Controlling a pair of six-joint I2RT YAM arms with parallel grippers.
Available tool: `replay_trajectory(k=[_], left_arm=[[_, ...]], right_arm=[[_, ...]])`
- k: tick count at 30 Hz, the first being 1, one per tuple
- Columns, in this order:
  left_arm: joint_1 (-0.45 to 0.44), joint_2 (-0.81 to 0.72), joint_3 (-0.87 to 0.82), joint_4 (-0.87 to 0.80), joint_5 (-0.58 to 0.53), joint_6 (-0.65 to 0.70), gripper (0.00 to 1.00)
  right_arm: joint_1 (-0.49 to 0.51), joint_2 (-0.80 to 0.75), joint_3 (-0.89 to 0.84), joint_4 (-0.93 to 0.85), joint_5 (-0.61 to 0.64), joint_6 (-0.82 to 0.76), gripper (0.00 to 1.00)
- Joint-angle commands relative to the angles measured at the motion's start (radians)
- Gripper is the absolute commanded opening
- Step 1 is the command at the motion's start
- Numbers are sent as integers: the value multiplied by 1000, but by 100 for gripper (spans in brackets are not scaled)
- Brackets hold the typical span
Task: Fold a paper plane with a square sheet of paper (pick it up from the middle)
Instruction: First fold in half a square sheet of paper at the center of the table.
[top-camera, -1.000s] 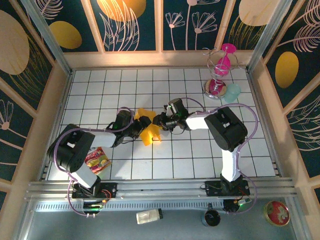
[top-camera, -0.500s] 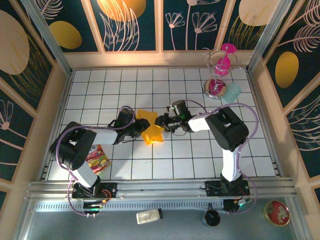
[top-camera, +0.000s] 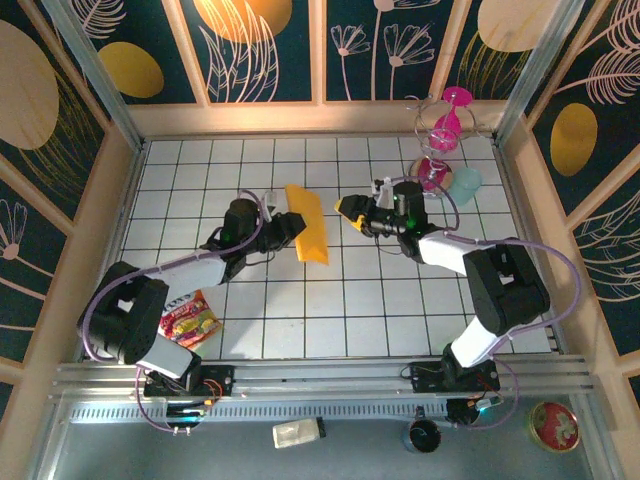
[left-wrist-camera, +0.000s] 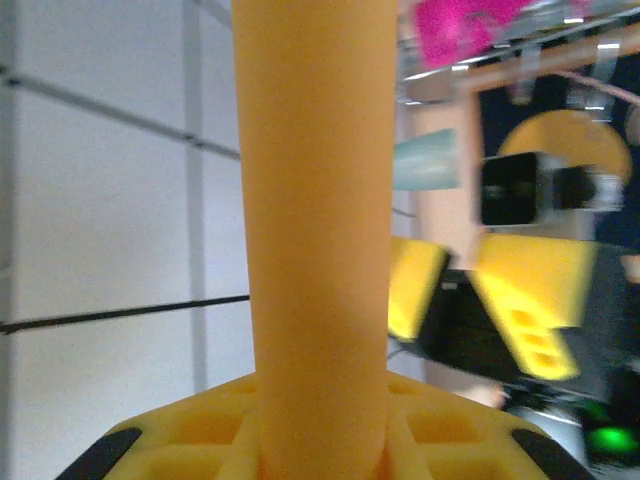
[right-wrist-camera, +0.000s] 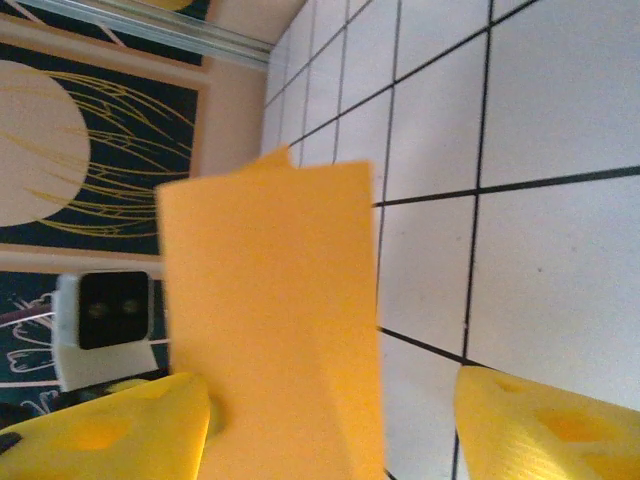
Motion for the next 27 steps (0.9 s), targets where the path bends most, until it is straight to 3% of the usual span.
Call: replay_trajectory(k=[1, 6, 11, 21, 27], left_arm=[[7, -11, 47, 122, 139, -48, 26], [6, 31, 43, 282, 235, -148, 25], [6, 52, 42, 280, 240, -145, 25], [8, 43, 45, 113, 156, -61, 25], [11, 56, 45, 102, 137, -62, 25]], right_arm=[[-8, -55, 0, 45, -72, -67, 72], [-8, -82, 11, 38, -123, -95, 75], [-7, -85, 0, 65, -159, -76, 73], [-9, -138, -41, 112, -163, -60, 51], [-11, -162, -70, 119, -142, -62, 42]])
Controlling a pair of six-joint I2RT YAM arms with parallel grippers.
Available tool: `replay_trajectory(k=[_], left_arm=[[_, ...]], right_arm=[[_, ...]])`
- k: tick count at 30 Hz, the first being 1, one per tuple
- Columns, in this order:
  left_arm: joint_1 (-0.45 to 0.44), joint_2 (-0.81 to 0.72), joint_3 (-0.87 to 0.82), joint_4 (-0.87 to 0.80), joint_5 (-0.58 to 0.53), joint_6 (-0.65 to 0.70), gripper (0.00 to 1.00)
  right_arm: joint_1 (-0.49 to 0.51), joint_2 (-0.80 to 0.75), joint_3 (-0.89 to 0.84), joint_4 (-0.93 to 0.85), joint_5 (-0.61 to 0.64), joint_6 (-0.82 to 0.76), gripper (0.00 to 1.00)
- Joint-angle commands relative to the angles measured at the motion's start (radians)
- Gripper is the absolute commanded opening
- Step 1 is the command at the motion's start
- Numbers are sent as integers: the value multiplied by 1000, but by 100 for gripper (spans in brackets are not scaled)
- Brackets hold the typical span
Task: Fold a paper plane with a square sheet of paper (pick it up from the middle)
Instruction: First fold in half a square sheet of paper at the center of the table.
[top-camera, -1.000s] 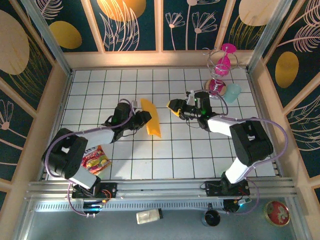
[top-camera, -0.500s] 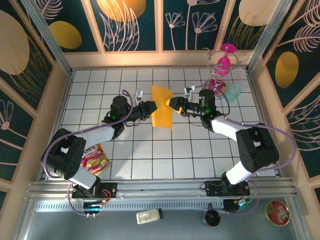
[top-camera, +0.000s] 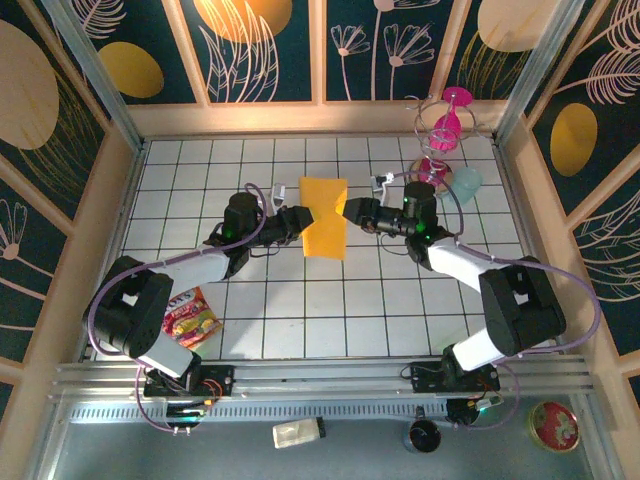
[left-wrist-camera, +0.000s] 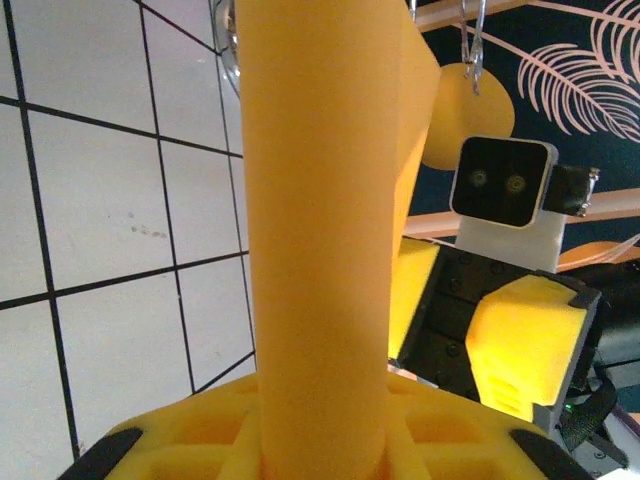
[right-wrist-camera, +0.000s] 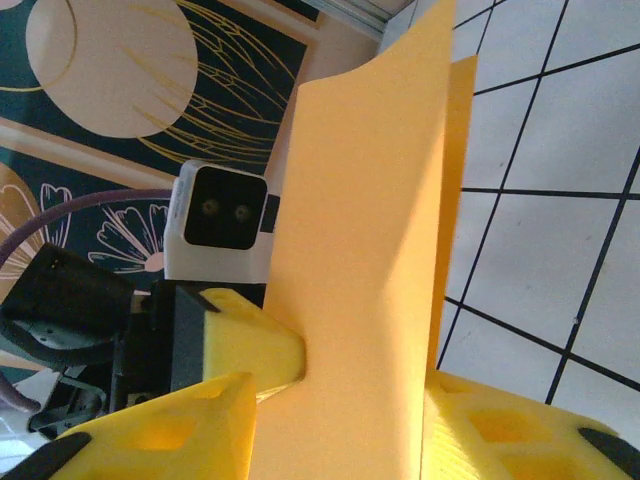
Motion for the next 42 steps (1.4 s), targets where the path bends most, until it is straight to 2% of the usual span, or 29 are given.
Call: replay_trajectory(k=[1, 14, 19, 21, 24, 26, 31, 37, 42], left_arm=[[8, 12, 13, -10, -14, 22, 25], [10, 31, 14, 33, 6, -7, 27], [16, 19, 4, 27, -4, -4, 29], [24, 10, -6, 20, -19, 0, 36], [47, -17, -43, 2, -67, 18, 57], [64, -53, -88, -3, -122, 40, 75], [100, -130, -116, -139, -234, 156, 98], [100, -209, -119, -248, -330, 241, 99], [100, -215, -119, -262, -304, 262, 99]], right_arm=[[-5, -25, -19, 52, -2, -3, 40], [34, 28, -17, 69, 1, 4, 22], [33, 12, 22, -48, 60, -47, 6], [30, -4, 38, -101, 90, -70, 2], [20, -37, 63, -183, 134, -110, 0], [-2, -49, 91, -266, 139, -136, 0], [-65, -87, 171, -489, 160, -205, 0], [-80, -89, 341, -764, 221, -299, 0], [-32, 9, 442, -885, 251, -270, 0]])
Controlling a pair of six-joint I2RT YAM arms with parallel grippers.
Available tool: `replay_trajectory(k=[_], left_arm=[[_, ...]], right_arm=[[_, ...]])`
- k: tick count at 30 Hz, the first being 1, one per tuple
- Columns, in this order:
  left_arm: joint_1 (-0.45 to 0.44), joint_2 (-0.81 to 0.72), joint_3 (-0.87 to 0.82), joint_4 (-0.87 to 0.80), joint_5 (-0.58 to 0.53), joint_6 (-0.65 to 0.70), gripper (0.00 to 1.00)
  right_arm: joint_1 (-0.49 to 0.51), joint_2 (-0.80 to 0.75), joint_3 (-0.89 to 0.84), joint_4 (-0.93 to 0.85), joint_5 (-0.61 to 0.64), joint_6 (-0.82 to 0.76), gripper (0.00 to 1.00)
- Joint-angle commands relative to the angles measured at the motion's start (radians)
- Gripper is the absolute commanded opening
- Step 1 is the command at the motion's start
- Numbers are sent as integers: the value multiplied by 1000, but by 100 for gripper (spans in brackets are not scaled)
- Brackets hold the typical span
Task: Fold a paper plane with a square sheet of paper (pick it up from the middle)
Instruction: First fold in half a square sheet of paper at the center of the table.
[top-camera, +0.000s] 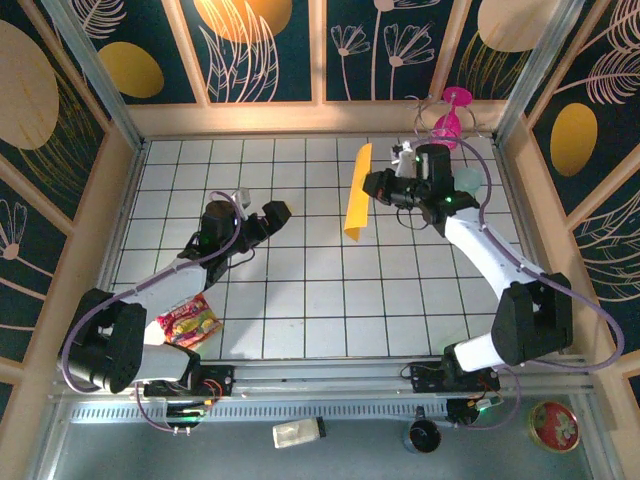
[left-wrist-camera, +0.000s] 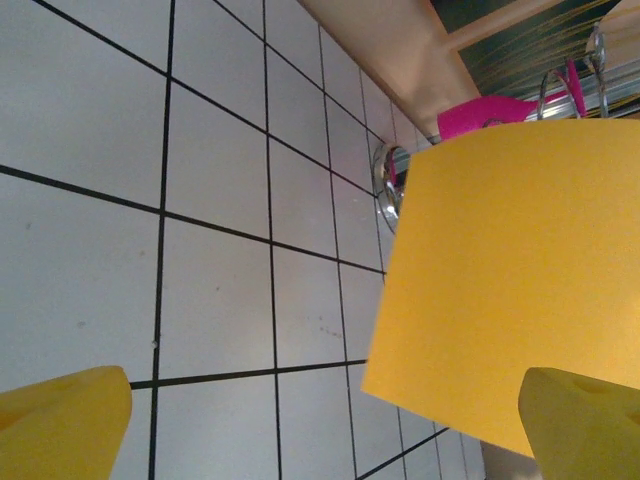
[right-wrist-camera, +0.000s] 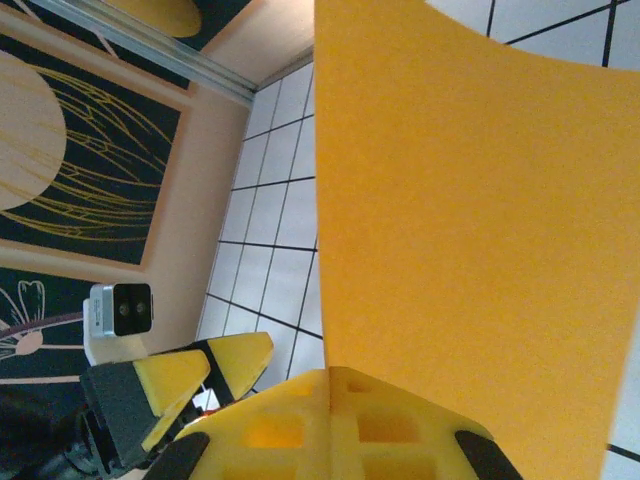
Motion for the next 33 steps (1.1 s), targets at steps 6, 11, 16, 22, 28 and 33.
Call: replay_trajectory(k=[6, 11, 16, 22, 28, 33], left_arm=[[2, 18, -16, -9, 74, 28, 96], [2, 55, -41, 38, 133, -7, 90], [-2, 113, -40, 31, 158, -20, 84], [-37, 176, 16, -70, 119, 14, 79], [-99, 242, 87, -144, 74, 30, 73], [-147, 307, 131, -172, 31, 5, 68]], right_arm=[[120, 158, -24, 99, -69, 105, 0], [149, 204, -180, 455, -165, 248, 0], [142, 252, -313, 595, -145, 284, 0], [126, 313, -374, 624, -106, 261, 0], [122, 368, -341, 579, -97, 215, 0], [117, 398, -304, 532, -83, 165, 0]])
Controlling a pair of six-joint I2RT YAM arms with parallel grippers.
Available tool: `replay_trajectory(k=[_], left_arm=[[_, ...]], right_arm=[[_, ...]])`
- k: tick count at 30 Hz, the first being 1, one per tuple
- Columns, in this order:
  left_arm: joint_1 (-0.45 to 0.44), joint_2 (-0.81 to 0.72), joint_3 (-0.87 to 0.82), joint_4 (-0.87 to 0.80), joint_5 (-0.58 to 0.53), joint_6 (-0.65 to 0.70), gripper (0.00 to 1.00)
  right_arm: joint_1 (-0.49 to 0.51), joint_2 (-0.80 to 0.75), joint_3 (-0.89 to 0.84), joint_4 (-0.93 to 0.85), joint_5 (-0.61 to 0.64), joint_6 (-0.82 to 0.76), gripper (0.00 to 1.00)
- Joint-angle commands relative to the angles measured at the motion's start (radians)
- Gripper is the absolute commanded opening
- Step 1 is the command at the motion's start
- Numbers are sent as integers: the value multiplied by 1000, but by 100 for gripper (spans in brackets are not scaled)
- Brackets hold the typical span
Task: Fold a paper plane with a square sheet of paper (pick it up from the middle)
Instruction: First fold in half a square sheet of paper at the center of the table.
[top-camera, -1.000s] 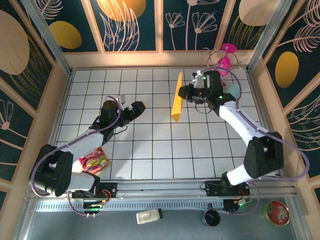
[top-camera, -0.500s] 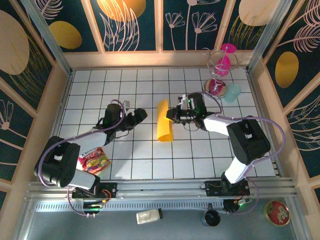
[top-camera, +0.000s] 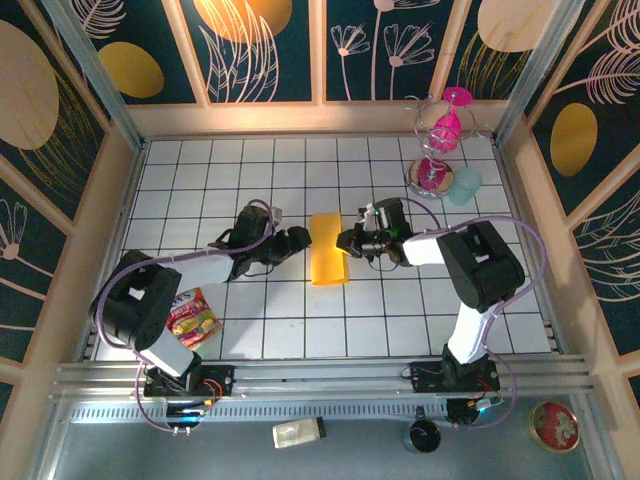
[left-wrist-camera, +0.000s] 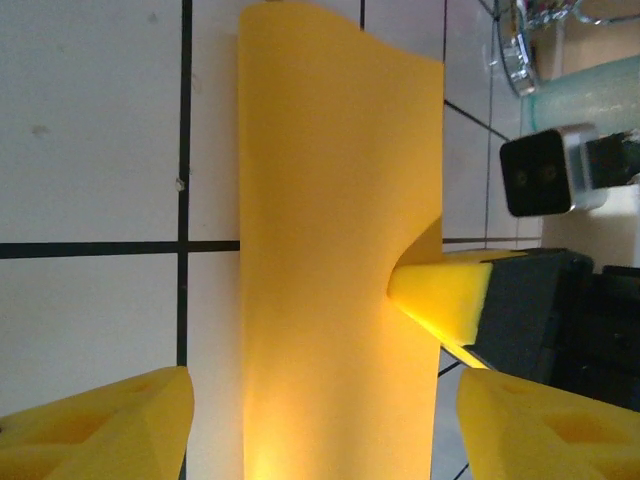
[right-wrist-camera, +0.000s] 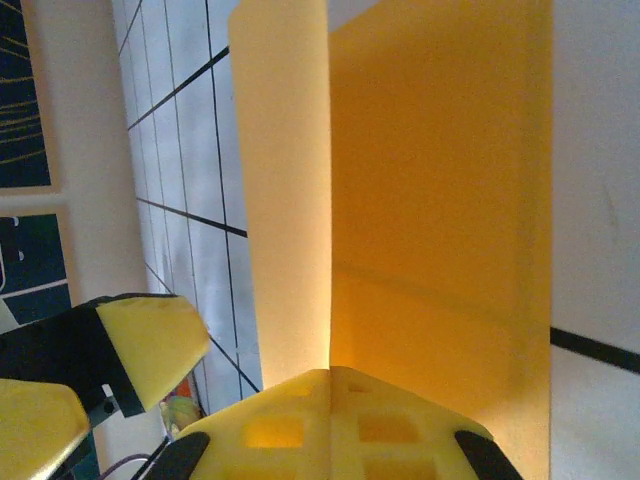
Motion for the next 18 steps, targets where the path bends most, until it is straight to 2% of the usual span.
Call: replay_trajectory(k=[1, 7, 18], left_arm=[[-24, 49, 41, -51, -40, -13, 67], [-48, 134, 104, -56, -53, -40, 63], [-71, 243, 222, -175, -98, 4, 54]], right_arm=[[-12, 19, 44, -15, 16, -59, 0], [-20, 49, 59, -22, -7, -75, 1], [-33, 73, 63, -11, -58, -81, 2]])
